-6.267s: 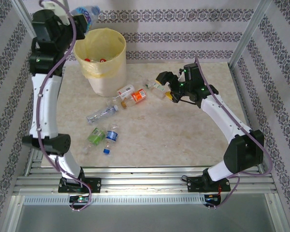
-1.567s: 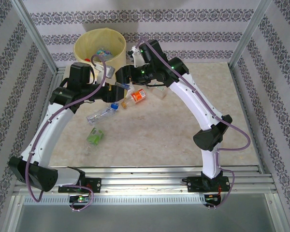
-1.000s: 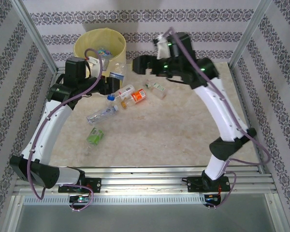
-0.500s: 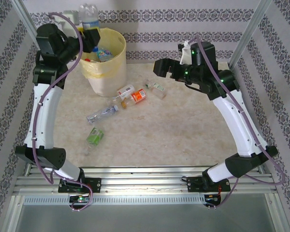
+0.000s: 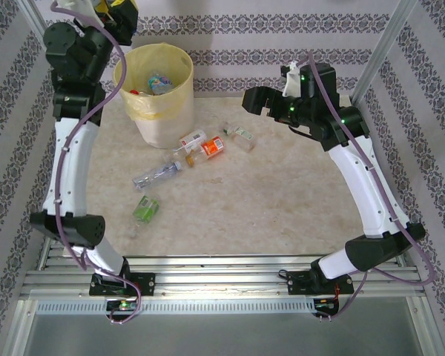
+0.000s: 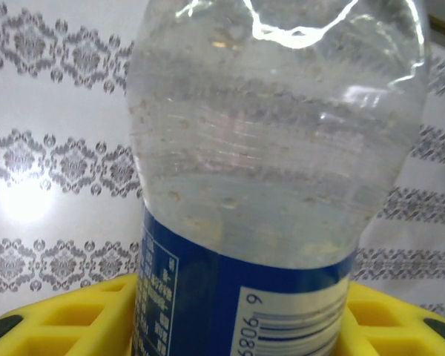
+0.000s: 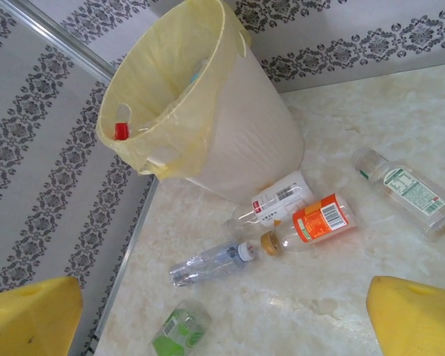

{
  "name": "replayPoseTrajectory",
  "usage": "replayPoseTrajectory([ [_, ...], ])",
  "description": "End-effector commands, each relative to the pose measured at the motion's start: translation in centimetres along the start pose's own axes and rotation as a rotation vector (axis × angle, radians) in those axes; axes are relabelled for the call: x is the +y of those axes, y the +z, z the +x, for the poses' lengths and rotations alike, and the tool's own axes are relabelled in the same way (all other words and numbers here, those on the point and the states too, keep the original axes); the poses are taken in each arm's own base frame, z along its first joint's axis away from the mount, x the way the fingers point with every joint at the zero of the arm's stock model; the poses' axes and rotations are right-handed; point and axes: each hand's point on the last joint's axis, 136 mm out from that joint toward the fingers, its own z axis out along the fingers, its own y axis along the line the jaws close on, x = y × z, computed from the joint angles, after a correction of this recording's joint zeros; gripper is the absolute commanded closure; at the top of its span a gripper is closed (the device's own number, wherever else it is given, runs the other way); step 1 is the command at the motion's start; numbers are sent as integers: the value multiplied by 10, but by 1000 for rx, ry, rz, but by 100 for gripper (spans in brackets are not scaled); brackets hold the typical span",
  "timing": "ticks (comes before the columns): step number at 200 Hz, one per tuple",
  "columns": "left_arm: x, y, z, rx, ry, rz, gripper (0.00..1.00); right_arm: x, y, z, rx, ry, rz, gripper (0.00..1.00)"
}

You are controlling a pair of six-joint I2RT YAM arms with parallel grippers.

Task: Throw the plastic bottles in the bin

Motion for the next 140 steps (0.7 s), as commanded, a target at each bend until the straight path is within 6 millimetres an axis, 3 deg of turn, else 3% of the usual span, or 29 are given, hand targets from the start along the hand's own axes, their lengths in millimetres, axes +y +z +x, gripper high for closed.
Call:
replayPoseTrajectory([
  [1, 32, 28, 52, 79, -37, -50, 54, 0, 9, 2, 25, 24, -32, 2],
  [14, 47, 39, 100, 193, -76, -71, 47, 0, 14, 7, 49, 36, -41, 2],
  [18, 51, 41, 115, 230, -91, -82, 41, -2, 15, 9, 54, 41, -41, 2],
  [28, 61, 42, 150, 319, -128, -107, 14, -3, 17, 13, 67, 48, -44, 2],
  [35, 65, 42, 172, 380, -146, -118, 2, -3, 18, 15, 73, 52, -50, 2],
  [50, 71, 36, 197, 481, -163, -150, 0, -1, 20, 19, 90, 63, -70, 2],
  [60, 70, 30, 196, 510, -160, -159, 0, 1, 20, 20, 97, 63, -81, 2],
  [91, 57, 2, 161, 520, -137, -169, 0, 1, 25, 26, 116, 68, -89, 2],
  [140, 33, -69, 128, 560, -151, -187, 0, 3, 32, 33, 140, 72, -110, 2],
])
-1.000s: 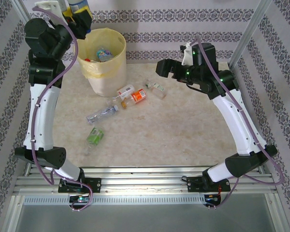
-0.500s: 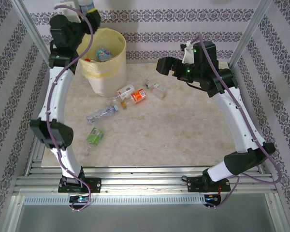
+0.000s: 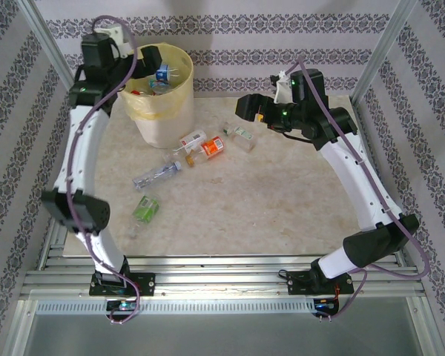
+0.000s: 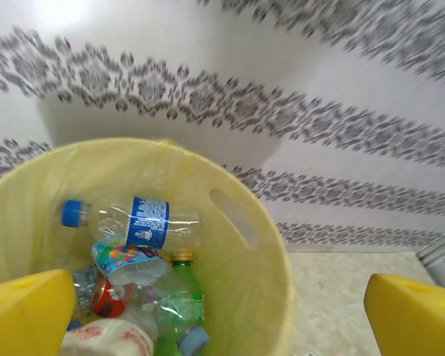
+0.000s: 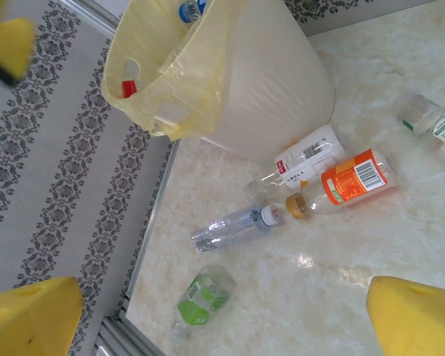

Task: Throw the plastic bottles in the bin

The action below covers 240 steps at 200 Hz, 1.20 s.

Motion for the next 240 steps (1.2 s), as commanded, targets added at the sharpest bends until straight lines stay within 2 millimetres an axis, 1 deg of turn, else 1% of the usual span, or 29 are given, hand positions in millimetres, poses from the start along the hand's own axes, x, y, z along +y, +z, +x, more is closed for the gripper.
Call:
replayPoseTrajectory([
  [1, -6, -55, 0, -1, 0, -10, 0, 8, 7, 3, 15, -6, -40, 2],
  [10, -7, -69, 10, 28, -4, -13, 0, 7, 7, 4, 19, -2, -38, 2],
  [20, -8, -84, 27, 82, -15, -13, 0, 7, 8, 5, 27, -1, -41, 2],
  [38, -14, -109, 63, 199, -14, 12, 0, 6, 8, 10, 40, -2, -41, 2],
  [51, -14, -129, 90, 284, 3, -1, 0, 4, 9, 14, 50, 0, -38, 2],
  [78, -8, -170, 147, 499, -1, -49, 0, -1, 9, 22, 69, 9, -29, 2],
  [90, 0, -187, 170, 586, -2, -103, 0, -2, 10, 25, 74, 13, -29, 2],
  [100, 7, -198, 190, 660, -23, -141, 0, -3, 10, 27, 78, 16, -31, 2],
  [115, 12, -211, 220, 759, -76, -170, 0, -3, 11, 30, 90, 18, -36, 2],
  [135, 13, -217, 259, 882, -141, -197, 0, -2, 11, 33, 97, 17, -42, 2],
  [157, 21, -217, 294, 1002, -108, -279, 0, 0, 8, 35, 98, 12, -46, 2],
  [169, 21, -215, 306, 1058, -74, -302, 0, 0, 7, 36, 100, 9, -46, 2],
  [195, 22, -203, 337, 1184, -12, -336, 0, 0, 4, 39, 104, 7, -50, 2],
  [222, 37, -193, 359, 1262, 52, -401, 0, -2, 1, 42, 107, 10, -49, 2],
  [240, 44, -186, 373, 1315, 85, -418, 0, -2, -2, 44, 105, 7, -48, 2],
])
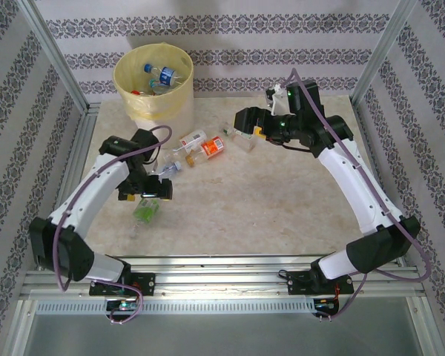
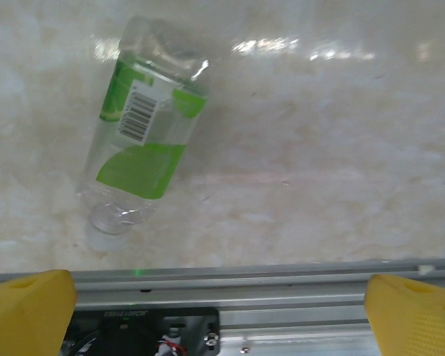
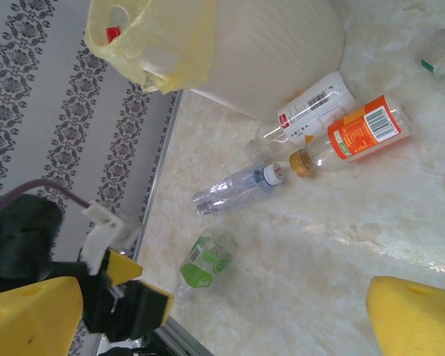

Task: Throw the plastic bottles in the bin

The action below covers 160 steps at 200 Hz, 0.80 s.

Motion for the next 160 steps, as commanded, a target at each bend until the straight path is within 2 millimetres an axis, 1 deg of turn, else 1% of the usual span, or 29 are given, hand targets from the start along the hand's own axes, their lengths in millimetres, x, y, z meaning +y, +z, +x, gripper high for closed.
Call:
replayPoseTrajectory([
  [1, 11, 15, 1, 47, 22, -88, 0, 7, -8, 7, 6, -26, -25, 2],
  [28, 18, 38, -6, 84, 42, -147, 1, 6, -11, 8, 5, -23, -24, 2],
  [38, 16, 46, -10, 100, 49, -143, 3, 5, -12, 9, 5, -22, -24, 2],
  [52, 11, 53, -16, 101, 54, -126, 4, 5, -12, 8, 5, -21, -28, 2],
  [89, 8, 69, -32, 93, 67, -122, 7, 7, -13, 9, 3, -18, -39, 2],
  [110, 15, 78, -30, 144, 78, -155, 11, 7, -14, 10, 6, -16, -40, 2],
  [132, 21, 82, -31, 145, 74, -165, 12, 6, -15, 12, 6, -15, -38, 2],
  [160, 27, 91, -27, 175, 79, -179, 13, 5, -15, 15, 10, -8, -40, 2],
])
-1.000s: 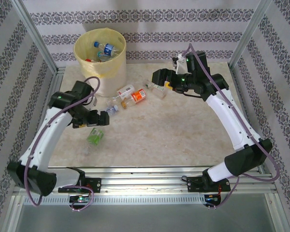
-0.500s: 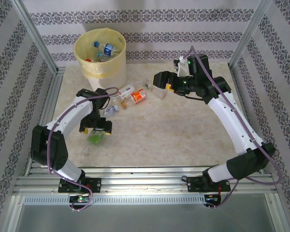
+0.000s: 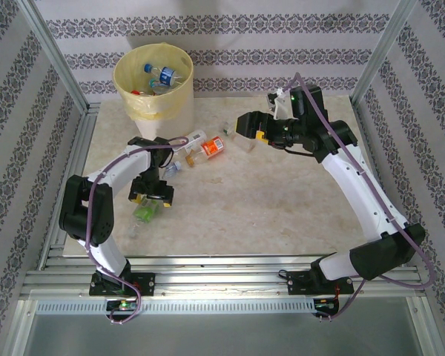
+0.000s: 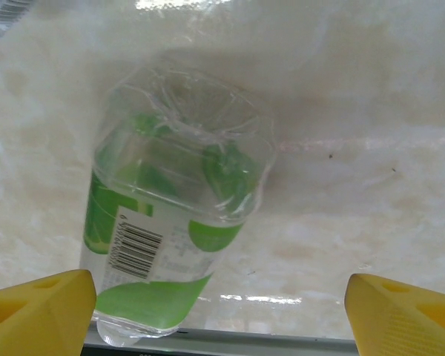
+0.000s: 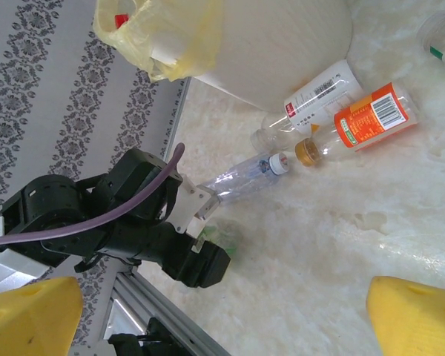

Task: Throw the plastic bottles in the bin

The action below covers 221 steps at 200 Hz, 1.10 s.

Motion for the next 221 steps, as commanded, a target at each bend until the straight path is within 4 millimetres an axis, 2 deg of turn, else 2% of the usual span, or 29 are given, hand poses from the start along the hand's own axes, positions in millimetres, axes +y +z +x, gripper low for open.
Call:
replayPoseTrajectory([
  [1, 10, 11, 1, 20, 17, -34, 13, 3, -6, 3, -2, -8, -20, 2],
  [51, 10, 28, -4, 30, 14, -16, 17, 4, -5, 3, 1, 1, -25, 2],
  [107, 2, 37, -2, 41, 20, 29, 40, 2, -5, 5, 3, -1, -19, 2],
  [141, 0, 36, 2, 39, 9, 50, 50, 1, -5, 5, 5, 0, -19, 2],
  [183, -7, 11, 2, -36, -11, 102, 55, 0, -3, 4, 3, -1, -19, 2],
  [221, -18, -38, 3, -195, -36, 202, 58, 1, -5, 3, -4, -7, -17, 2],
])
